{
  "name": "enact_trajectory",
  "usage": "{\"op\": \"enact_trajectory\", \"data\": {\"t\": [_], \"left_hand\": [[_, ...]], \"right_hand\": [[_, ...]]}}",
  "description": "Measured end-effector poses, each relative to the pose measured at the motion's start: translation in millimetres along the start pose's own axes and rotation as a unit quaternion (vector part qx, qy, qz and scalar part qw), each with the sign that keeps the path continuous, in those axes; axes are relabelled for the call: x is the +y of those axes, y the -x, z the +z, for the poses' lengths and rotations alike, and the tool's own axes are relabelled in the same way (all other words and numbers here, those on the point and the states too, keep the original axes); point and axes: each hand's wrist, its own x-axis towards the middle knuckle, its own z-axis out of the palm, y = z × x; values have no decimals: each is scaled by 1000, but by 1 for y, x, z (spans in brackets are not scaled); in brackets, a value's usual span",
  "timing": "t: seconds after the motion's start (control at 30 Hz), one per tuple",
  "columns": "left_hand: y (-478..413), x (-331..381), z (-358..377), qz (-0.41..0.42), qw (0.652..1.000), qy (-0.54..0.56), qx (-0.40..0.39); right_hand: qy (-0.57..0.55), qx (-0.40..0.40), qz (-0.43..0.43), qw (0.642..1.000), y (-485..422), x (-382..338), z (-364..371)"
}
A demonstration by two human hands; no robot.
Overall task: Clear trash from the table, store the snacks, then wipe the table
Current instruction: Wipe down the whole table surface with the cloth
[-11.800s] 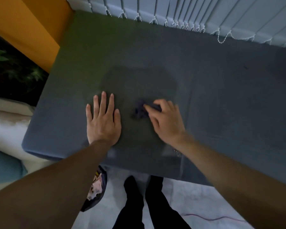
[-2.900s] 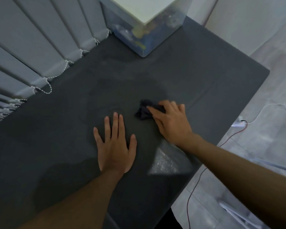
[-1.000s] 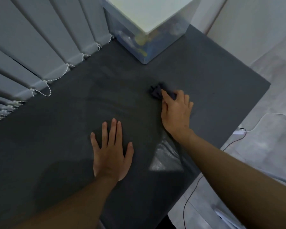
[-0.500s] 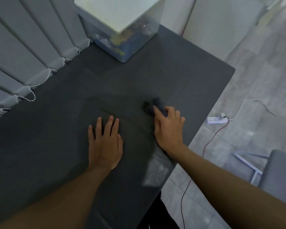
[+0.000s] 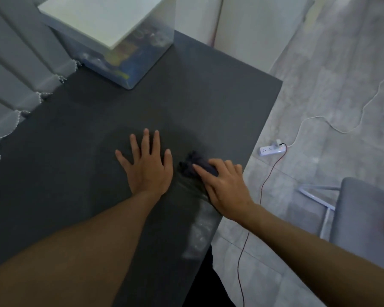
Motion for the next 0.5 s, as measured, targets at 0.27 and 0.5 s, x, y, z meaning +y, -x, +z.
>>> {"op": "enact_trajectory", "data": {"t": [0.27, 0.5], "left_hand": [[-2, 4, 5, -4, 999, -50, -6], [-4, 2, 8, -6, 998, -57, -11]], "right_hand": [[-19, 87, 279, 956, -66, 75, -2], [-4, 10, 33, 999, -51, 32, -2]]}}
